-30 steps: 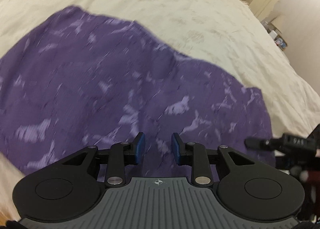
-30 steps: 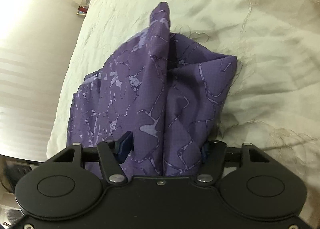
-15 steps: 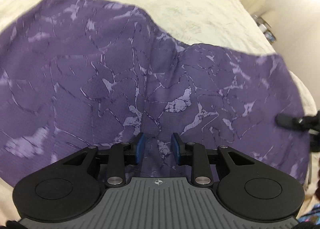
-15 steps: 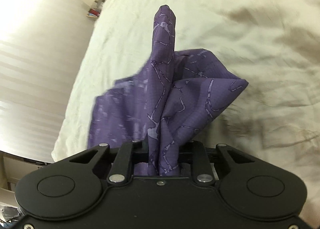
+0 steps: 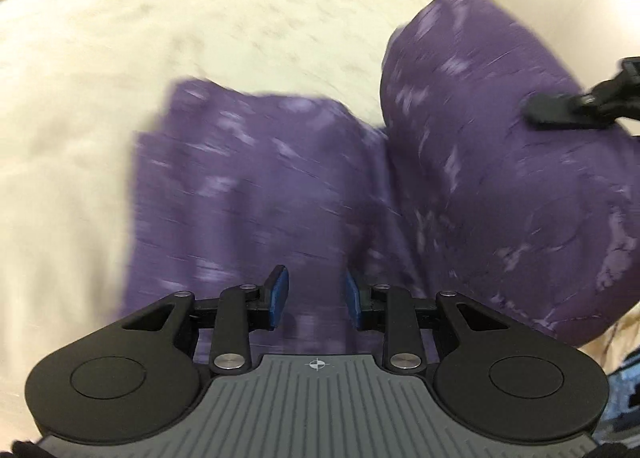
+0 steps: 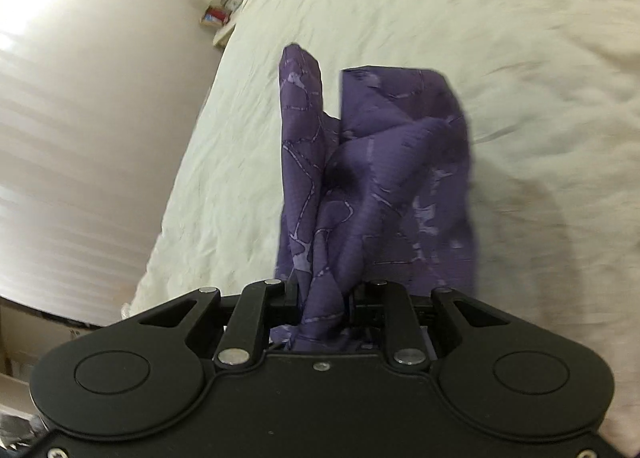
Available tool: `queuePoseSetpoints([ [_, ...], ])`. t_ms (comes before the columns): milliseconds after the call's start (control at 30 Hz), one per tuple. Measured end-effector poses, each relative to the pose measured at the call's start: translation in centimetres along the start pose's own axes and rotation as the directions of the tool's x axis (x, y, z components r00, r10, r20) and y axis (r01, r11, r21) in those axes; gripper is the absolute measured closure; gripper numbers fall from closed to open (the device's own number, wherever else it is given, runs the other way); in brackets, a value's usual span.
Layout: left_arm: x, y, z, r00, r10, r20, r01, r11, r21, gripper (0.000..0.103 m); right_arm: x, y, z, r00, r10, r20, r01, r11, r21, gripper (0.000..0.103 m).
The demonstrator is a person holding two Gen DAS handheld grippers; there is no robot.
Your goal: Fold large clothes
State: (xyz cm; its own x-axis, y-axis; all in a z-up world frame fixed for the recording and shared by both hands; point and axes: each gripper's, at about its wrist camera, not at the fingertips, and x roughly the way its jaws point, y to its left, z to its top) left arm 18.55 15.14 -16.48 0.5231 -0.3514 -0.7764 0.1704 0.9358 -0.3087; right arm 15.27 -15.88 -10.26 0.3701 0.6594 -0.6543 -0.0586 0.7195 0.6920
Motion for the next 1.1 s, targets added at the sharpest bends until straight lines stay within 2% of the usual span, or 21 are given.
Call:
queuePoseSetpoints([
  [200, -3.6, 5.9, 0.2, 0.998, 0.042, 0.048, -0.039, 0.997, -0.059, 0.074, 7.9, 3.4, -0.8, 0.997, -0.037, -0.062, 0.038, 0.999, 0.026, 0.074],
  [400, -5.2, 9.4, 0.0, 0.995, 0.088, 0.041, -0.083, 0.991, -0.108, 0.074, 15.0, 5.1, -2.6, 0.99, -0.102, -0.101, 0.103, 0.995, 0.012, 0.07],
  [467, -5.6, 9.8, -0.2, 0.995, 0.094, 0.041, -0.088, 0.989, -0.115, 0.074, 16.6, 5.3, -3.0, 0.988, -0.11, -0.109, 0.112, 0.994, 0.006, 0.054],
  [533, -6.4, 10.1, -0.5, 0.995, 0.091, 0.048, -0.084, 0.989, -0.12, 0.074, 17.1, 4.8, -3.2, 0.991, -0.049, -0.124, 0.053, 0.998, 0.029, 0.048],
  [600, -6.8, 10.1, -0.2, 0.995, 0.08, 0.062, -0.072, 0.99, -0.121, 0.074, 17.0, 4.7, -3.1, 0.99, 0.04, -0.135, -0.032, 0.998, 0.06, 0.048],
  [700, -7.8, 9.5, 0.5, 0.994, 0.056, 0.092, -0.046, 0.993, -0.108, 0.074, 14.8, 5.5, -2.7, 0.984, 0.137, -0.111, -0.135, 0.99, 0.026, 0.047],
  [800, -8.6, 8.9, 1.5, 0.99, 0.021, 0.138, -0.014, 0.999, -0.051, 0.073, 11.7, 6.4, -2.6, 0.985, 0.164, -0.053, -0.166, 0.985, -0.037, 0.044],
  [900, -8.8, 6.8, 3.1, 0.984, -0.044, 0.173, 0.039, 0.999, 0.031, 0.073, 8.0, 5.9, -2.8, 0.993, 0.116, 0.023, -0.113, 0.988, -0.104, 0.042],
  [1000, -7.9, 4.1, 4.1, 0.977, -0.138, 0.162, 0.118, 0.984, 0.13, 0.072, 4.9, 4.4, -3.6, 0.995, 0.001, 0.102, 0.014, 0.989, -0.149, 0.042],
  [1100, -5.6, 1.7, 3.9, 0.975, -0.196, 0.108, 0.167, 0.957, 0.237, 0.072, 3.6, 3.1, -4.9, 0.982, -0.13, 0.14, 0.156, 0.968, -0.196, 0.042],
])
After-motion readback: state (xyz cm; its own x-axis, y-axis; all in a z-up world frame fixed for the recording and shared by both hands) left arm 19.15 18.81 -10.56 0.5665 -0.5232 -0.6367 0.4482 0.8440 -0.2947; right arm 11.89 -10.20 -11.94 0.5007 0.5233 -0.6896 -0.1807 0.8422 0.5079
